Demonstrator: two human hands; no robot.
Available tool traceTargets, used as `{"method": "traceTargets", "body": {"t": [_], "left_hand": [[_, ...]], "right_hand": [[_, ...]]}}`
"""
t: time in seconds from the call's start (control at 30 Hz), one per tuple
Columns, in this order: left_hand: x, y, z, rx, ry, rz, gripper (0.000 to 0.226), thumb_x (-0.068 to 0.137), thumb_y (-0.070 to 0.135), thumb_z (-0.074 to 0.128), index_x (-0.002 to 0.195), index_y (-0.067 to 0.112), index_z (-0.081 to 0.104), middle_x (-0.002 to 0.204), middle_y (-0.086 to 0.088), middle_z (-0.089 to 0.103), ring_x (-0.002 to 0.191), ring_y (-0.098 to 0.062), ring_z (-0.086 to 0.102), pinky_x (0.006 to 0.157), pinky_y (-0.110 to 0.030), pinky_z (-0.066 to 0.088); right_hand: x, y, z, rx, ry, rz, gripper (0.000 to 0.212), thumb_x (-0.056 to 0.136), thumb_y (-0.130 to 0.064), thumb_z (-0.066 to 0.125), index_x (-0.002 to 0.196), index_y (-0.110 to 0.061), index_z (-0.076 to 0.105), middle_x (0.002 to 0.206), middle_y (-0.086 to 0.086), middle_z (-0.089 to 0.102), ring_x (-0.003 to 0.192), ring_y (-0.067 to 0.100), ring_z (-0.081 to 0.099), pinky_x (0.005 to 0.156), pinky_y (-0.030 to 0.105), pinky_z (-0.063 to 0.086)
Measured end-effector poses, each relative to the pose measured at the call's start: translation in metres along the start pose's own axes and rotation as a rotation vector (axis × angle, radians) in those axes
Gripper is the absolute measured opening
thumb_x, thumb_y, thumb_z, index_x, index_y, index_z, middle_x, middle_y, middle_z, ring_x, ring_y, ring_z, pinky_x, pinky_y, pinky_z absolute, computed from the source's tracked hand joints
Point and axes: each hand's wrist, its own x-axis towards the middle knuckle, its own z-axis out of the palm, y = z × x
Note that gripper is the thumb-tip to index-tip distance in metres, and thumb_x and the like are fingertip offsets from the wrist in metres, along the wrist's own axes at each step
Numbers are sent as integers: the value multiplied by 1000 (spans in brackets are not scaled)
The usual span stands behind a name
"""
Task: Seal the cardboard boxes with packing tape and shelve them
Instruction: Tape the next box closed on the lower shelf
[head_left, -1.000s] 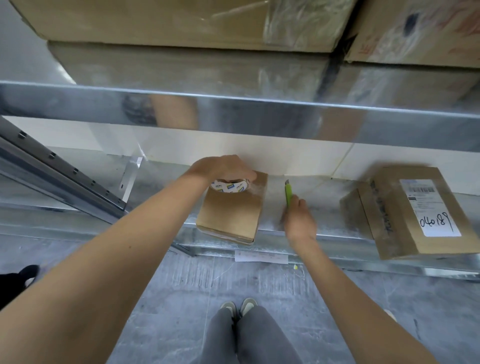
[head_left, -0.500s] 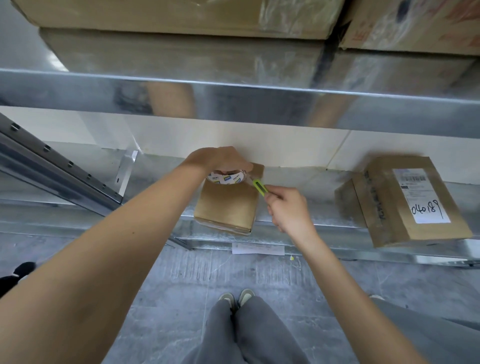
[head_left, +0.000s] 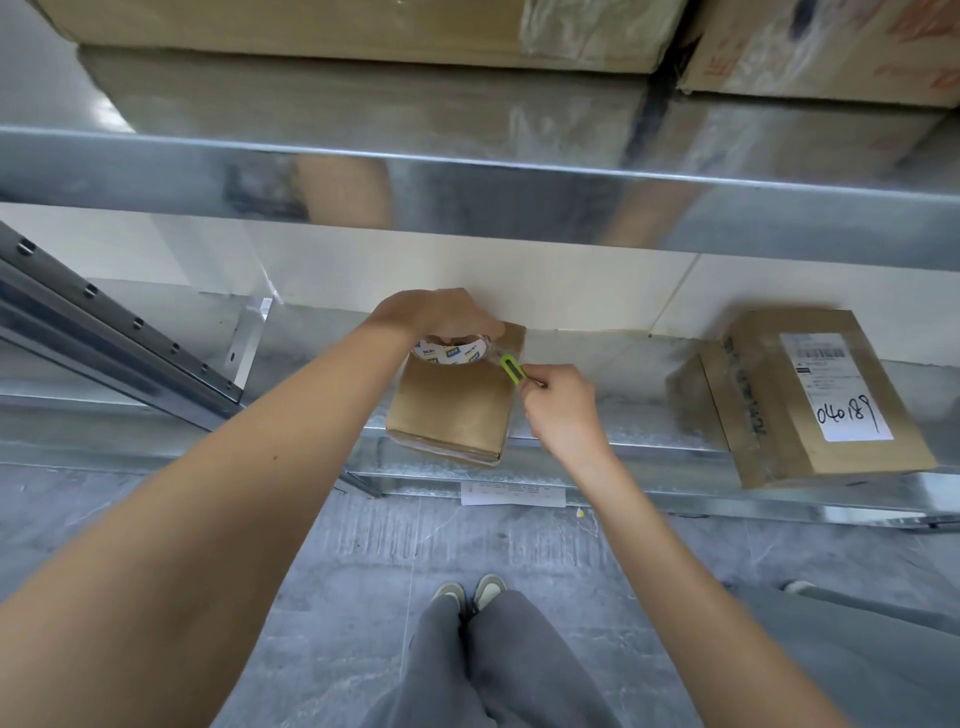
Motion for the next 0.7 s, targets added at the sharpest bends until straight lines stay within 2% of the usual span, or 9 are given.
{"method": "traceTargets", "body": {"t": [0.13, 0.27, 0.33, 0.4, 0.47, 0.57, 0.63, 0.7], "left_hand": [[-1, 0, -1, 8, -14, 0, 30, 71, 50, 57, 59, 22, 55, 62, 1, 57, 57, -21, 52, 66, -30, 38], [-4, 2, -4, 18, -41, -16, 31, 62, 53, 55, 61, 23, 56, 63, 1, 56, 58, -22, 51, 66, -31, 37], [-6, 2, -5, 27, -51, -17, 37, 58, 56, 54, 67, 21, 66, 66, 1, 60, 60, -23, 55, 66, -31, 38], [-7, 3, -5, 37, -63, -17, 47, 53, 57, 52, 77, 22, 73, 71, 1, 64, 64, -23, 59, 68, -31, 41], [-7, 3, -6, 41, -82, -18, 48, 50, 58, 52, 77, 24, 73, 72, 1, 64, 64, -23, 59, 70, -32, 41], [-8, 1, -8, 18, -115, -3, 46, 53, 55, 52, 79, 24, 74, 79, 3, 69, 70, -18, 64, 74, -31, 44], [-8, -2, -8, -8, -105, 6, 46, 55, 55, 53, 82, 25, 75, 87, 2, 72, 78, -16, 67, 79, -33, 46], [-9, -3, -8, -3, -92, 12, 40, 59, 54, 53, 77, 24, 74, 84, 1, 69, 75, -19, 65, 77, -33, 45]], "right_hand": [[0, 0, 1, 10, 2, 16, 27, 93, -1, 42, 91, 6, 68, 52, 1, 38, 47, 17, 33, 51, 29, 32], [-1, 4, 4, 33, -32, 33, 27, 93, -2, 43, 90, 2, 70, 48, -2, 36, 44, 14, 32, 42, 20, 27], [-5, 6, 5, 47, -61, 43, 28, 94, -3, 44, 96, -4, 72, 49, -4, 37, 42, 12, 32, 38, 16, 26], [-9, 8, 1, 53, -53, 38, 30, 95, -5, 45, 106, -13, 73, 50, -7, 40, 40, 9, 33, 38, 17, 28], [-12, 13, -8, 23, 46, -11, 30, 96, -7, 46, 110, -14, 72, 54, -7, 47, 49, 15, 44, 48, 25, 33], [-3, 32, -20, -116, 243, -21, 31, 100, -14, 39, 119, -13, 63, 77, 11, 59, 78, 36, 56, 63, 34, 34], [12, 54, -15, -276, 249, 37, 40, 100, -11, 35, 137, -16, 50, 97, 18, 59, 88, 41, 58, 67, 37, 39], [27, 75, -4, -447, 205, 64, 53, 97, -4, 37, 147, -19, 36, 106, 18, 51, 90, 39, 56, 67, 36, 38]]}}
